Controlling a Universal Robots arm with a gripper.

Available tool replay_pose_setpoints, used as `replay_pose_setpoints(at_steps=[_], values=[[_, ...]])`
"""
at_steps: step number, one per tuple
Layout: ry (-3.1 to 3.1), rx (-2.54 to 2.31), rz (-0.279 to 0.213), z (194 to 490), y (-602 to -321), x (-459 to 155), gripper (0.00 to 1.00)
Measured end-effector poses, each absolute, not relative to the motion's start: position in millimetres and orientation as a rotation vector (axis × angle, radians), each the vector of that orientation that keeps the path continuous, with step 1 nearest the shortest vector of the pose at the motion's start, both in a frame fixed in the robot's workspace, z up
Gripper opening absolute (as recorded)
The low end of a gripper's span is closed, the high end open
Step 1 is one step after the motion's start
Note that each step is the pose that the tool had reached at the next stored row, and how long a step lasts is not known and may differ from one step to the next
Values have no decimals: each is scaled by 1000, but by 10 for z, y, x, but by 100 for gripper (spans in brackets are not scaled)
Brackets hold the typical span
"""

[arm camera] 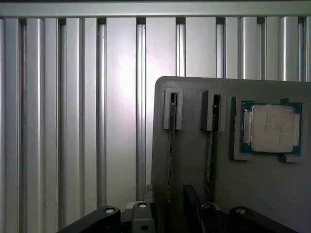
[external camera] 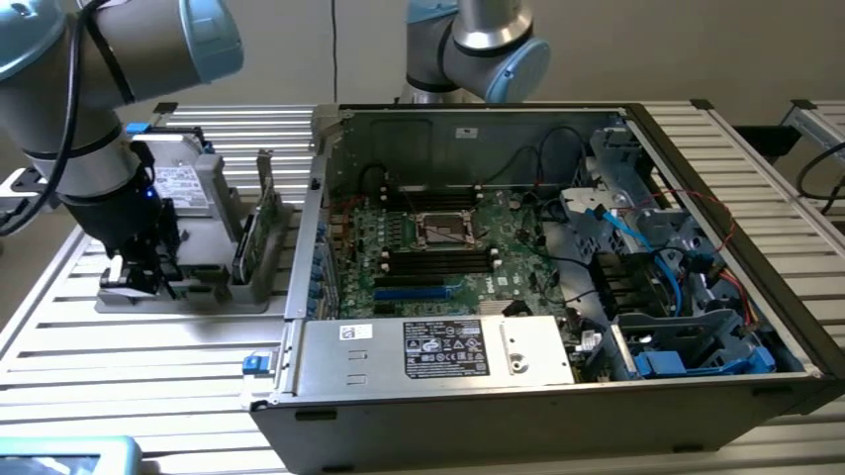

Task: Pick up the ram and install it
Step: 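Pick up the ram and move it above insertion slot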

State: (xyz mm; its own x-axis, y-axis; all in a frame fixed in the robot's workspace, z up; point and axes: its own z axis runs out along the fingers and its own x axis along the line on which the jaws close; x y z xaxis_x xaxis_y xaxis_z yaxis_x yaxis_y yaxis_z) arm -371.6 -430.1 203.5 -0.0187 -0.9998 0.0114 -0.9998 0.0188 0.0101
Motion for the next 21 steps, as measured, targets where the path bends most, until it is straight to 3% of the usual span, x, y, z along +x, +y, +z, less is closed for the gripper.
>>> replay_pose_setpoints(at_steps=[13, 16, 21], values=[[-2231, 2190, 1, 1975, -4300, -3718, 36], [-2231, 2190, 1, 1980, -4301, -3724, 22], [-2234, 2193, 7, 2121, -4302, -3741, 13]])
